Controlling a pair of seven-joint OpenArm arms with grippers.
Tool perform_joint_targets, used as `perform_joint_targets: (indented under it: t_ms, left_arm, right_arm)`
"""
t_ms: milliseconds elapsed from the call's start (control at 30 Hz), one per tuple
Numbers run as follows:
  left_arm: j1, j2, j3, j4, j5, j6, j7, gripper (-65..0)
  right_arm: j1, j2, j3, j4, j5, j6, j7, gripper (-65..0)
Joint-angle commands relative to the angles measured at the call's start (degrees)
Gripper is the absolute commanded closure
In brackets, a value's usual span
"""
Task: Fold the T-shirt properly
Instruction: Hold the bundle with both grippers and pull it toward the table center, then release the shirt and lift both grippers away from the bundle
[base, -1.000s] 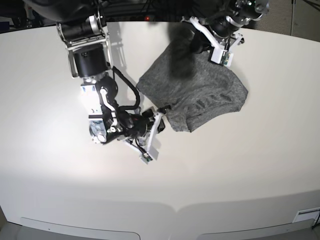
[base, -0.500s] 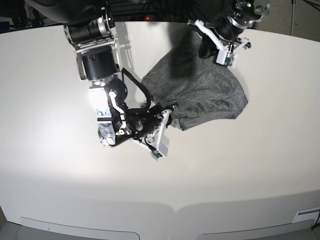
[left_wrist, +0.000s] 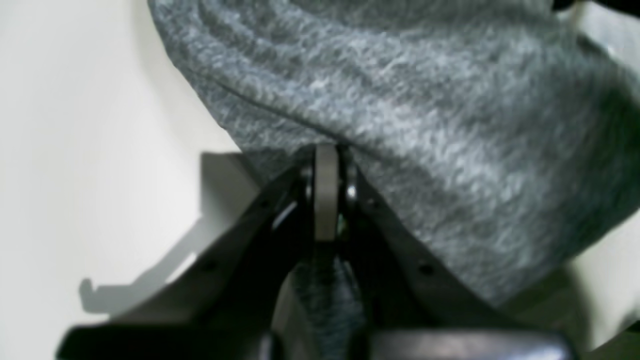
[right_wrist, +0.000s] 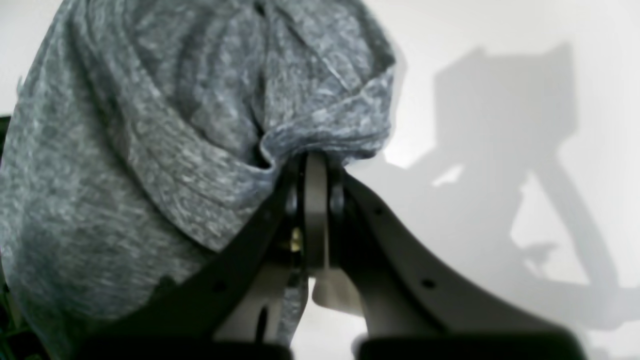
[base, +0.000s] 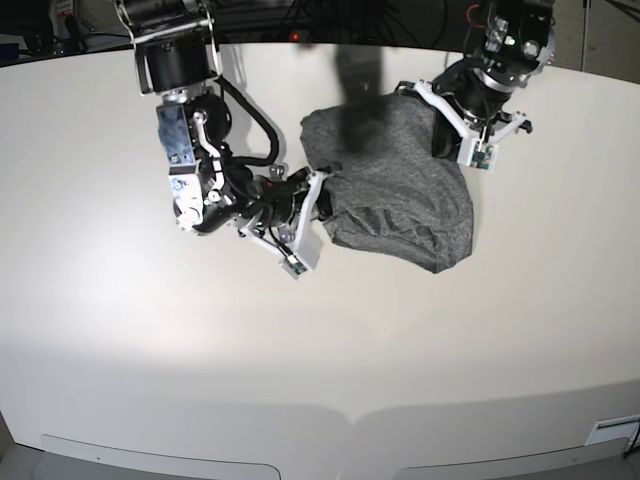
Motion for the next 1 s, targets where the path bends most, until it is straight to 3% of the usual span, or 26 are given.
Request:
perform_joint_targets:
  t_ms: [0,167,233,367,500,667,800,967]
  left_arm:
    - [-0.15,-0.20,-0.02,1.99,-1.99,-0.20,-1.68,0.0]
    - [-0.15,-0.24,-0.02,10.34,-3.96,-0.17,-0.90,0.0]
    - [-0.13,-0.22,0.02,15.23,-5.07,-0.17,2.69,0.0]
    - [0.37,-0.20,0.15,17.62,-14.08,-0.33,8.02,0.0]
    - [1.25,-0.24,4.09,10.73,-14.91,-0.42,5.99,0.0]
    - [-0.68,-0.20,10.58,-3.67,-10.91,-0.35,-1.86,0.0]
    - [-2.95,-0.17,13.44,-11.39,-10.62,-0.35,-1.55,0.0]
    - [-2.64,-0.17,14.91,-13.25,-10.60,-0.42,-1.05,0.0]
  right_arm:
    - [0.11,0.20,-0.15,0.15,-2.14,0.21,-2.21,0.0]
    - [0.48,0.17,-0.15,0.15,-3.98,0.21,-0.31,0.0]
    - [0.50,0.15,-0.15,0.15,-6.08,0.21,0.52,0.0]
    - [0.63,0.17,-0.15,0.15,-6.60,0.21,1.53,0.0]
    - [1.16,0.17,-0.15,0.15,-6.64,0.07,2.38,0.0]
    - [2.19,-0.15,-0.15,0.15,-6.67,0.04,3.10,0.0]
    - [3.17,-0.13,-0.15,0.11,-9.92,-0.52,6.10,0.0]
    - [5.44,-0.17,-0.15,-1.11,-12.92,-2.58,11.72,0.0]
